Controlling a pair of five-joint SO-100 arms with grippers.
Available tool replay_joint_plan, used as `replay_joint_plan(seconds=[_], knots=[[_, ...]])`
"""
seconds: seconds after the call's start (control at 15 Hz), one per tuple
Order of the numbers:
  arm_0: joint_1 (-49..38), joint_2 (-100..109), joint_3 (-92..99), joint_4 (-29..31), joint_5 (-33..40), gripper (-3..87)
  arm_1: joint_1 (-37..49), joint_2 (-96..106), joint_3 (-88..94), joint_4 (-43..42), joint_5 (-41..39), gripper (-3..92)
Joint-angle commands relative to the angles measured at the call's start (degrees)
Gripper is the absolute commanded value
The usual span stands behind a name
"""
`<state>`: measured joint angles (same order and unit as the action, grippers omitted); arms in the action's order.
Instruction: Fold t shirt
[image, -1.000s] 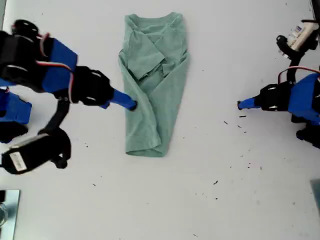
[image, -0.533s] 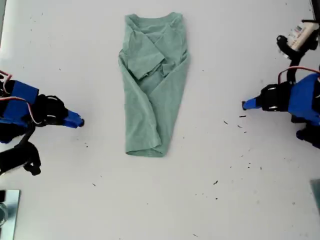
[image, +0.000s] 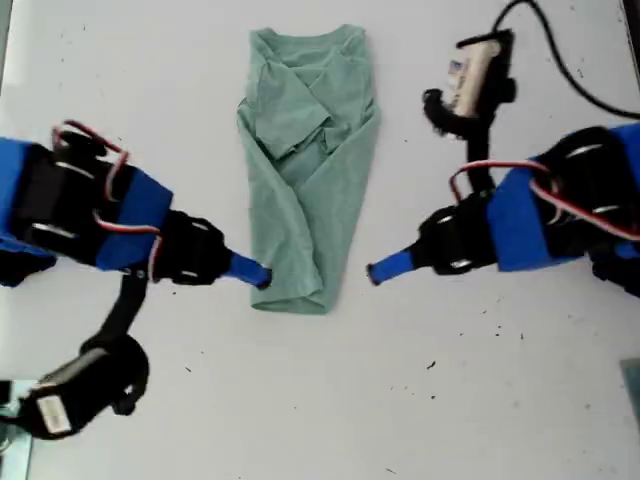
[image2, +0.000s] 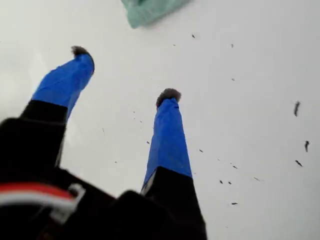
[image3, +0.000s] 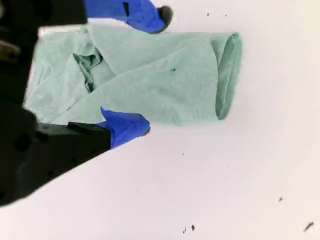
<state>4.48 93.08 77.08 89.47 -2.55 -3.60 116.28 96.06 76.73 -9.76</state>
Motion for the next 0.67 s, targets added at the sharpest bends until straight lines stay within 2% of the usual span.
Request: replay_joint_plan(seconds=[0.0, 0.4, 0.6], knots=[[-1.1, -9.4, -11.9, 1.1, 2.3, 29.5, -1.4, -13.1, -17.1, 1.8, 0.1, 28.6], [-8.3, -20.7, -10.9, -0.7, 6.3, 31.7, 0.5, -40.0, -36.6, 0.1, -4.4, 27.9], [-9.7, -25.0, -4.3, -8.8, 8.3, 28.6, 1.8, -46.8, -37.2, -4.9, -5.0, 27.1]])
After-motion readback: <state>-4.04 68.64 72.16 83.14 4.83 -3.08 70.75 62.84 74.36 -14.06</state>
